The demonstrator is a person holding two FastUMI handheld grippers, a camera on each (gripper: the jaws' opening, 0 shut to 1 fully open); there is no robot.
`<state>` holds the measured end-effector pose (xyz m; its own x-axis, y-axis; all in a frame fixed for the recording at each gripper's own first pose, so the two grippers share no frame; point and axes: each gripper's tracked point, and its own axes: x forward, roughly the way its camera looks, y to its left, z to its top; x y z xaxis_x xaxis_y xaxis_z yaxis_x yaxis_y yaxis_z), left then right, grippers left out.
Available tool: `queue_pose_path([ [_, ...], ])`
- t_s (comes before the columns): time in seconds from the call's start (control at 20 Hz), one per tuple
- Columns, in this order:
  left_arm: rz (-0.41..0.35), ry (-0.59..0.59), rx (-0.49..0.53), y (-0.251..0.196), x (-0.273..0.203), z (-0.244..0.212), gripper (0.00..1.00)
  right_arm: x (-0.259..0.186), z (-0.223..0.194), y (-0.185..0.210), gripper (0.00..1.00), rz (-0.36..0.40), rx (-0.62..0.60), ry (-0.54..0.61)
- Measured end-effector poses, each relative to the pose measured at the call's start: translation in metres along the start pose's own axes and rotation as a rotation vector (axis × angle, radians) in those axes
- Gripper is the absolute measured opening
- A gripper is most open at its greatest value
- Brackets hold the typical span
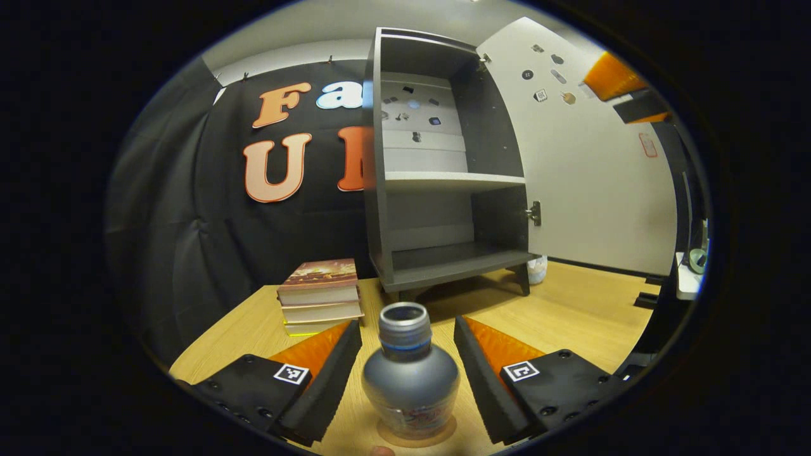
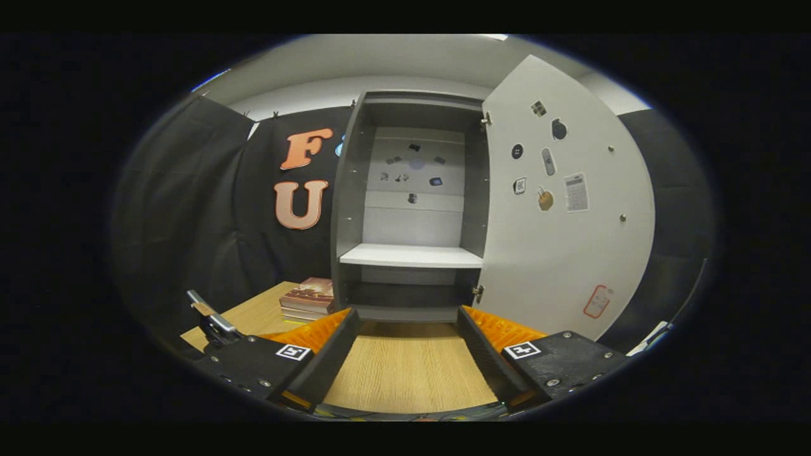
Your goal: Open the cabinet door with the right hand, grasp the bottle in the cabinet with the left hand and place it on the coaster, then close the cabinet door with the right hand.
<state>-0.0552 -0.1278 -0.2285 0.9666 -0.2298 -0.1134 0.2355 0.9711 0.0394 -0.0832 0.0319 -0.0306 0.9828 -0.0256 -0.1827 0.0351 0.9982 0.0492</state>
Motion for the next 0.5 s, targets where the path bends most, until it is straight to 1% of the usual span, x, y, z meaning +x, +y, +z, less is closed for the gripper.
queue_pose_path([
  [0.2,0.034,-0.034,0.002,0.007,0.001,0.039,0.95,-0.006,0.009,-0.02,0.95,-0.003,0.024,-0.013],
  [0.3,0.039,-0.047,-0.012,0.005,-0.001,0.06,0.95,-0.011,0.015,-0.031,0.95,-0.007,0.035,-0.021],
  [0.5,0.052,-0.062,-0.011,0.001,-0.003,0.096,0.96,-0.024,0.03,-0.059,0.95,-0.042,0.047,-0.038],
])
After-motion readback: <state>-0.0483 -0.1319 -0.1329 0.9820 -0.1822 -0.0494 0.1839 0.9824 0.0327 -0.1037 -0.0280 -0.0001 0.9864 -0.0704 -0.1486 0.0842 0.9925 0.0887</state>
